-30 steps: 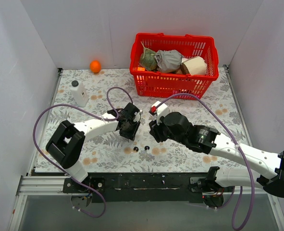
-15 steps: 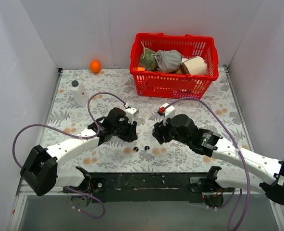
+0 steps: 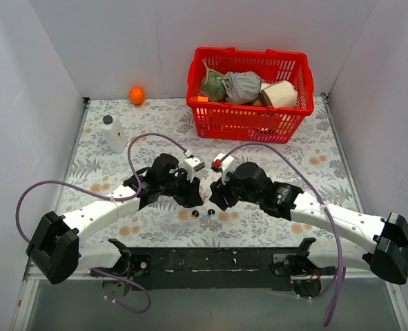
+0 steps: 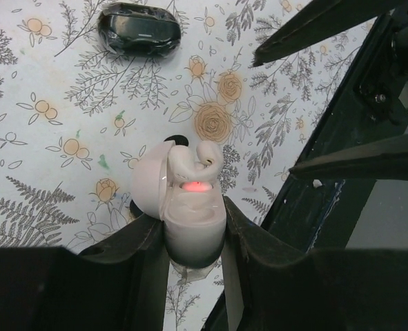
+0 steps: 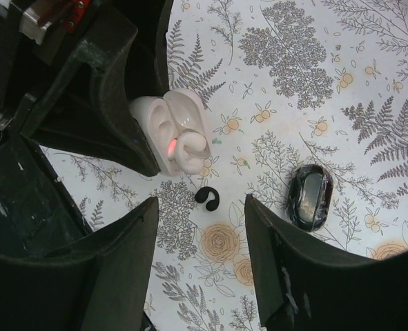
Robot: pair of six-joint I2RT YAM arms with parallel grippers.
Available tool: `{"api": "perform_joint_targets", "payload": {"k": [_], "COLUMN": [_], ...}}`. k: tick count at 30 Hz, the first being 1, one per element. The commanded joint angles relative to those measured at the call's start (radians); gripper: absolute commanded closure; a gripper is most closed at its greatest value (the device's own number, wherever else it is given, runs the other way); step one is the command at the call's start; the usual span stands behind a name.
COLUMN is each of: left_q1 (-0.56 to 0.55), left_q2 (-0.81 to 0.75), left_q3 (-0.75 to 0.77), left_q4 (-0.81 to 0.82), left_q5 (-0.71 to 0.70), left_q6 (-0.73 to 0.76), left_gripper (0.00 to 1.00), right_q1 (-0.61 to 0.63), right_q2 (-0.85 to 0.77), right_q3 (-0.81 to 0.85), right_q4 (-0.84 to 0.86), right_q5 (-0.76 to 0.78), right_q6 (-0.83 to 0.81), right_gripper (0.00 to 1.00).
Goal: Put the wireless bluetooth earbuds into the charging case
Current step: Pick up the earbud from the charging case.
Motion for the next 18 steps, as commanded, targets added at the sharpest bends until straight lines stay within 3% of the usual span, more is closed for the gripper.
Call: {"api": "perform_joint_targets", "payload": {"k": [1,18], "left_q1": [0.004,0.004], "left_q2": [-0.009,0.020], "left_q3": [0.049,0.073], "left_q4": [-0.014,-0.017], "left_q5": [0.075,0.123], "left_q6": [0.036,0.039], "left_gripper": [1.00,1.00], "right_q1": [-0.004,-0.004], "right_q2": [0.025,0.102], "right_q3": [0.046,0.091], "right_q4": [0.052,0.062], "right_q5": [-0.021,-0.068], "right_q6": [-0.064,-0.100], "right_gripper": [0.40,0.48]}}
